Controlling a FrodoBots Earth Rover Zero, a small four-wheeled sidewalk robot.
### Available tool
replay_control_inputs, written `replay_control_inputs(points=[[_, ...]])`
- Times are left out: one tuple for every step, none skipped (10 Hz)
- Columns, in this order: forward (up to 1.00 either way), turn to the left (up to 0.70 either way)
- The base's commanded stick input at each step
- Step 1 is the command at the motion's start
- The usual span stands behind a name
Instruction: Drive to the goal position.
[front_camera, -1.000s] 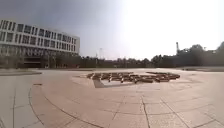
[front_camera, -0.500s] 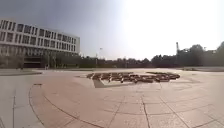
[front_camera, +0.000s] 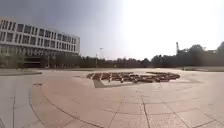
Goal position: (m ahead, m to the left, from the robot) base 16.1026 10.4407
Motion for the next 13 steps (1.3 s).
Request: replay_control_inputs(points=[[0.05,0.00],[0.04,0.00],[0.04,0.00],[0.05,0.00],[0.05,0.00],[0.05,0.00],[0.04,0.00],[0.04,0.00],[0.04,0.00],[0.05,0.00],[0.05,0.00],[0.04,0.00],[0.04,0.00]])
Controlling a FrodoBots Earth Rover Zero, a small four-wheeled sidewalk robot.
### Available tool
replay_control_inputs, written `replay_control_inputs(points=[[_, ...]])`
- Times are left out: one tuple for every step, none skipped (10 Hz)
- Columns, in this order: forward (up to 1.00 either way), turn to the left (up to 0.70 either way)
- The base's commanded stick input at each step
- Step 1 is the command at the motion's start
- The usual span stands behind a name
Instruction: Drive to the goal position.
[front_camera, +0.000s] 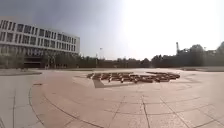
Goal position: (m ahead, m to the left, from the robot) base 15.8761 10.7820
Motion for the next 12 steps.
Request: replay_control_inputs(points=[[0.04,0.00],[0.05,0.00],[0.05,0.00],[0.05,0.00],[0.05,0.00],[0.05,0.00],[0.05,0.00],[0.05,0.00],[0.05,0.00],[0.05,0.00],[0.05,0.00],[0.05,0.00]])
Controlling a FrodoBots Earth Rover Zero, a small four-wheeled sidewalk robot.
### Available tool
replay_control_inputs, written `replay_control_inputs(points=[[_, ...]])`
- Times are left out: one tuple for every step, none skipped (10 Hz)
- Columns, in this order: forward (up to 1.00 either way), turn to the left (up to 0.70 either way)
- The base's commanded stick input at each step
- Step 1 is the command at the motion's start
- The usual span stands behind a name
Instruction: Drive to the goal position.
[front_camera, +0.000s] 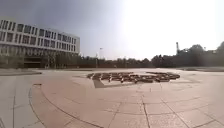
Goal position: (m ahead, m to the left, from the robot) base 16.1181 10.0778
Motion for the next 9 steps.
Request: replay_control_inputs(points=[[0.04,0.00],[0.04,0.00],[0.04,0.00],[0.04,0.00],[0.04,0.00],[0.05,0.00],[0.05,0.00],[0.05,0.00],[0.05,0.00]])
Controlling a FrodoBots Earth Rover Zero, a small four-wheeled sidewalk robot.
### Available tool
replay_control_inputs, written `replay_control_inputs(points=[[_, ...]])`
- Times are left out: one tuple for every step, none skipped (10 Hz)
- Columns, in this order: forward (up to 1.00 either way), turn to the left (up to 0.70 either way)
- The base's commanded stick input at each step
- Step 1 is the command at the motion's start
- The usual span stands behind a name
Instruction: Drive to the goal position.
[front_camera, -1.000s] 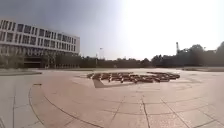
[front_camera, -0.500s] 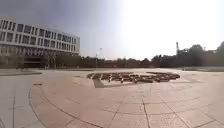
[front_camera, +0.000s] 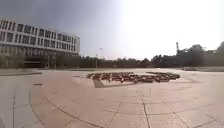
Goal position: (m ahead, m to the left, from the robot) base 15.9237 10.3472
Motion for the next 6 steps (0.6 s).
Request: replay_control_inputs(points=[[0.05,0.00],[0.05,0.00],[0.05,0.00],[0.05,0.00],[0.04,0.00],[0.04,0.00]])
